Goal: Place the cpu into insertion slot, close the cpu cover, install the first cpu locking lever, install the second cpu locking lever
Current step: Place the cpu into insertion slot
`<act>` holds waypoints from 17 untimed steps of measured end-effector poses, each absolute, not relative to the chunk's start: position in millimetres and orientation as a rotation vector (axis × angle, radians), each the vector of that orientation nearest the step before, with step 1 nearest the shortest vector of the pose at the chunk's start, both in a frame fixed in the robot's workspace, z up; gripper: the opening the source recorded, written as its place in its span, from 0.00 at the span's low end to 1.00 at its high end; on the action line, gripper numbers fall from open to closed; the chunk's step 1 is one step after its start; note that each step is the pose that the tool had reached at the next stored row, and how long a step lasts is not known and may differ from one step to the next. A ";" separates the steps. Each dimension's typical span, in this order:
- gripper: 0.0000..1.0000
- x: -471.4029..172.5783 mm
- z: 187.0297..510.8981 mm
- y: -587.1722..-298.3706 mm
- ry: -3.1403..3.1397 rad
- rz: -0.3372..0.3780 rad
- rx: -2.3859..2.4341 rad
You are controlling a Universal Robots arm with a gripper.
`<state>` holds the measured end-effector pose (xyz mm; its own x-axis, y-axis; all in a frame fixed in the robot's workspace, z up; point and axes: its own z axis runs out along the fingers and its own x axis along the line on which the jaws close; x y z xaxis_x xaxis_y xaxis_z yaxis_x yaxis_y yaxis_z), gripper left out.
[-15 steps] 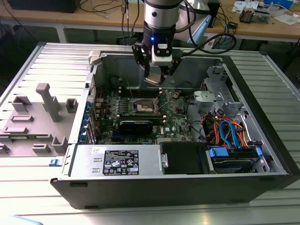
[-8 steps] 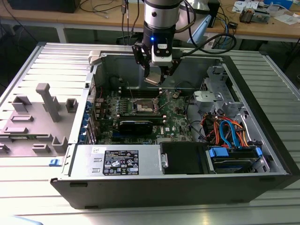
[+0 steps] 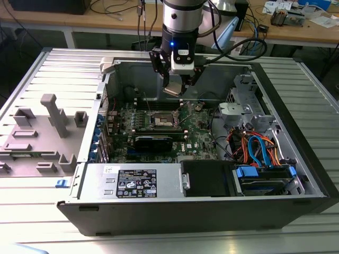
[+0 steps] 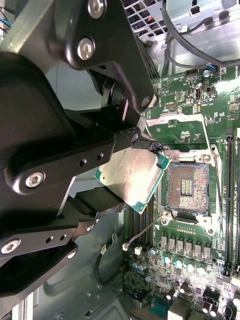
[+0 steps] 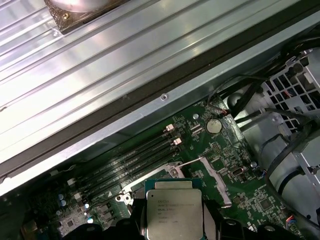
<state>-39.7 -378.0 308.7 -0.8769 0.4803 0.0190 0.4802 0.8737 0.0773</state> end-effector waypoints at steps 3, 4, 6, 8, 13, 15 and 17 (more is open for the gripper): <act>0.55 -39.7 308.7 -378.0 3.039 0.125 0.782; 0.55 -39.7 308.7 -378.0 3.039 0.125 0.782; 0.55 -39.7 308.6 -378.0 3.039 0.125 0.784; 0.55 -39.7 308.6 -378.0 3.038 0.125 0.786; 0.55 -39.7 308.3 -378.0 3.036 0.125 0.792; 0.55 -39.7 308.2 -378.0 3.035 0.125 0.796; 0.55 -39.7 308.1 -378.0 3.035 0.125 0.798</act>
